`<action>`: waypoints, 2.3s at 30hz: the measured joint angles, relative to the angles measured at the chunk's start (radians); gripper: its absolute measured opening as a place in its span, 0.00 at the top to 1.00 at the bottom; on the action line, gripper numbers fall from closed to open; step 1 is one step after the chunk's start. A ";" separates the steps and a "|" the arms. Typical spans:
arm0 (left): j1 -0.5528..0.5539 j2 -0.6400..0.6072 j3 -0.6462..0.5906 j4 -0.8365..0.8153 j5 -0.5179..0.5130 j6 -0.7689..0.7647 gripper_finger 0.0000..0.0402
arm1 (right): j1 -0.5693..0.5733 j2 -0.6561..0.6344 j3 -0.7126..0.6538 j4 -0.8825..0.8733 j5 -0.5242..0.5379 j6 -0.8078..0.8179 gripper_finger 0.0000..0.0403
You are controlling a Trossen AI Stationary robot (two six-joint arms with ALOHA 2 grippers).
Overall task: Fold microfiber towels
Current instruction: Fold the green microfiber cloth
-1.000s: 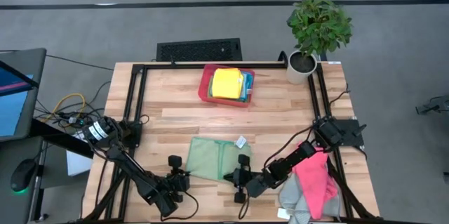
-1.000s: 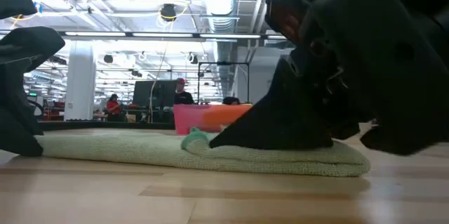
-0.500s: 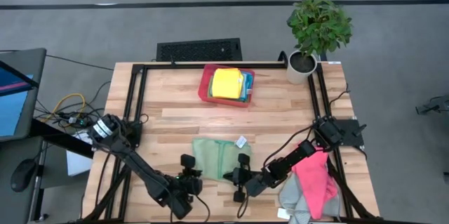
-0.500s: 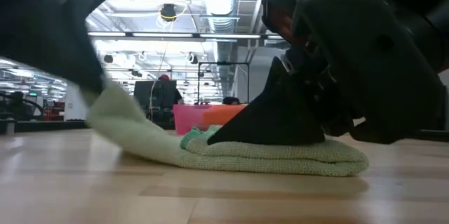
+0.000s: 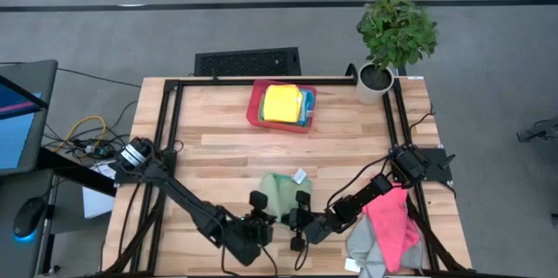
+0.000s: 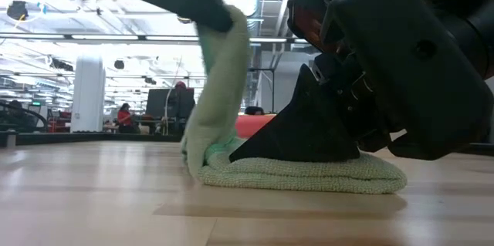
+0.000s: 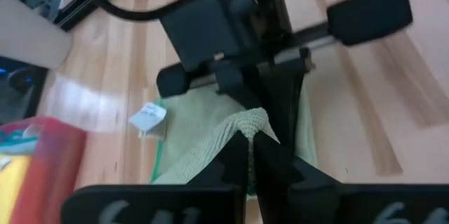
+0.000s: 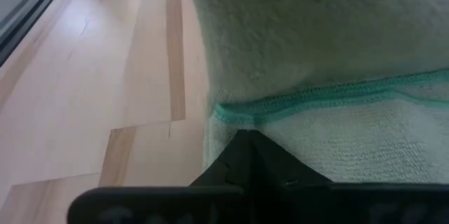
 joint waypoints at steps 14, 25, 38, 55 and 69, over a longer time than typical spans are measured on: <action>0.069 0.012 0.000 0.109 0.201 -0.011 0.99 | 0.000 0.000 0.000 0.001 -0.003 -0.009 0.93; 0.072 0.079 0.003 0.146 0.207 -0.004 0.99 | 0.020 -0.005 0.014 0.002 0.000 -0.051 0.90; 0.074 0.080 0.012 0.173 0.199 0.010 0.99 | 0.042 -0.094 0.022 -0.125 0.063 -0.053 0.82; 0.091 0.081 0.011 0.245 0.227 0.048 0.99 | 0.204 -0.220 0.022 -0.514 0.244 0.224 0.81; 0.145 0.081 0.011 0.327 0.380 0.083 0.99 | 0.247 -0.218 -0.059 -0.616 0.313 0.497 0.81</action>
